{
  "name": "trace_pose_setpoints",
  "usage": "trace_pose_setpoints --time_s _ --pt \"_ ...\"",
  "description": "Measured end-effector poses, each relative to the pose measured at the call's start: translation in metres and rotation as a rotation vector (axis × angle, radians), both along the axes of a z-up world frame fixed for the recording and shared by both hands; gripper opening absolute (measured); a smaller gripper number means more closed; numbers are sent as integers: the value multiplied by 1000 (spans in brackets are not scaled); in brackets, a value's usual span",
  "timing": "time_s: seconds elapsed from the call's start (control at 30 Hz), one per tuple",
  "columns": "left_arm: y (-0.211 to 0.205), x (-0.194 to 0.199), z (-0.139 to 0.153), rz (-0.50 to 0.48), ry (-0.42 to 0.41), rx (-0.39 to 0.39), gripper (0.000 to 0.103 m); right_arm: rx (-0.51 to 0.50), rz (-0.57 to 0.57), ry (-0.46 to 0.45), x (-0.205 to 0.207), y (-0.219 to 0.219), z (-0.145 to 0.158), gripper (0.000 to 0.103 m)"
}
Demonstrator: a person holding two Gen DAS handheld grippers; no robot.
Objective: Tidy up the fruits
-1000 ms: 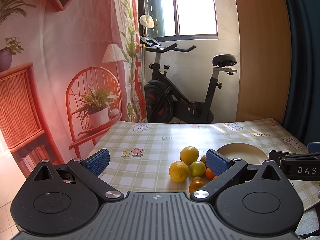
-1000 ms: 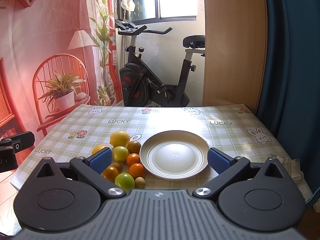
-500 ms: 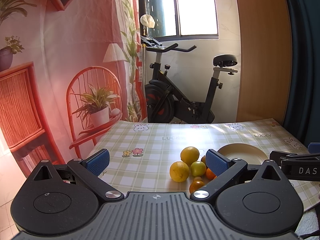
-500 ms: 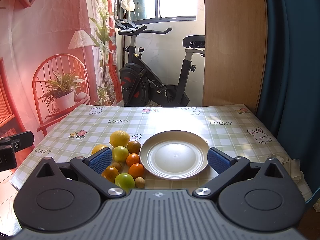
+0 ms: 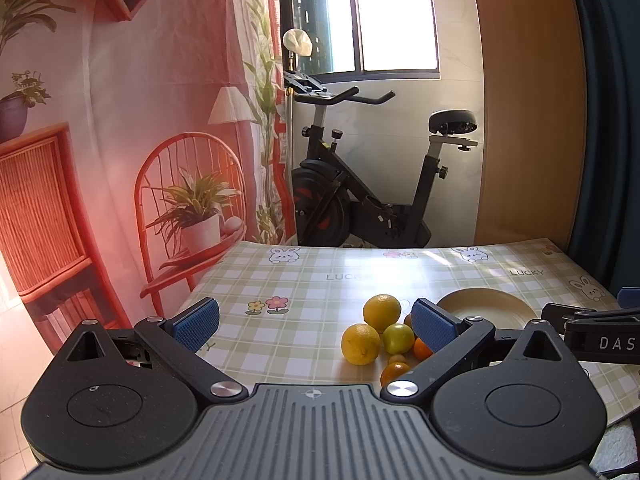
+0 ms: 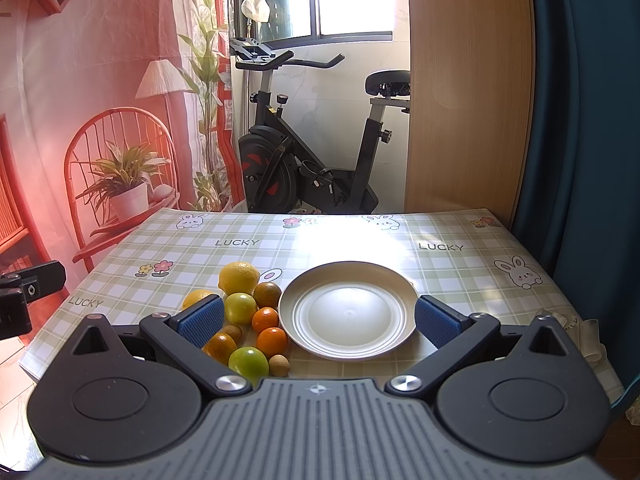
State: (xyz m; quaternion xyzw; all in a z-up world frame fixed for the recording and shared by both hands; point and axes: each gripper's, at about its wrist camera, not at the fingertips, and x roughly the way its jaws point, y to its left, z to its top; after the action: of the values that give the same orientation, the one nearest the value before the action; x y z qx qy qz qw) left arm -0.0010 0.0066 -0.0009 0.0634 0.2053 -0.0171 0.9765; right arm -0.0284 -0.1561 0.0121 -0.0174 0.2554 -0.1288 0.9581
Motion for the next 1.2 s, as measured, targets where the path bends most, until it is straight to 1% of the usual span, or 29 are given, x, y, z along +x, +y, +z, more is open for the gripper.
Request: trace_pose_setpoints --time_s 0.27,0.4,0.5,0.57,0.67,0.77,0.83,0.9,0.97,1.03,1.1,1.2 --pt "3 3 0 5 12 -8 103 2 0 3 1 0 0 103" --pt "3 10 0 11 21 5 103 -7 -1 3 3 3 -1 103" --pt "-2 15 -4 24 -14 53 103 -10 5 -16 7 -2 0 103" --pt "-4 22 -6 19 -32 77 103 6 33 -24 13 -7 1 103" --pt "-2 34 -9 20 -39 66 103 8 73 -46 25 -13 1 103" --pt "2 47 -12 39 -53 51 103 13 88 -60 41 -17 -1 103" --pt "-1 54 -15 75 -66 72 103 21 103 -77 49 -20 -3 103" --pt "-1 61 -17 83 -84 83 103 39 136 -105 57 -21 -7 103" --pt "0 68 -20 70 -92 58 103 39 148 -121 66 -23 -11 103" --pt "2 74 -24 40 -91 10 103 39 158 -100 78 -23 -19 103" --pt "5 84 -29 27 -63 -28 103 52 150 -71 90 -26 -28 103" --pt "8 97 -40 31 -21 -63 102 70 145 -46 107 -27 -40 103"
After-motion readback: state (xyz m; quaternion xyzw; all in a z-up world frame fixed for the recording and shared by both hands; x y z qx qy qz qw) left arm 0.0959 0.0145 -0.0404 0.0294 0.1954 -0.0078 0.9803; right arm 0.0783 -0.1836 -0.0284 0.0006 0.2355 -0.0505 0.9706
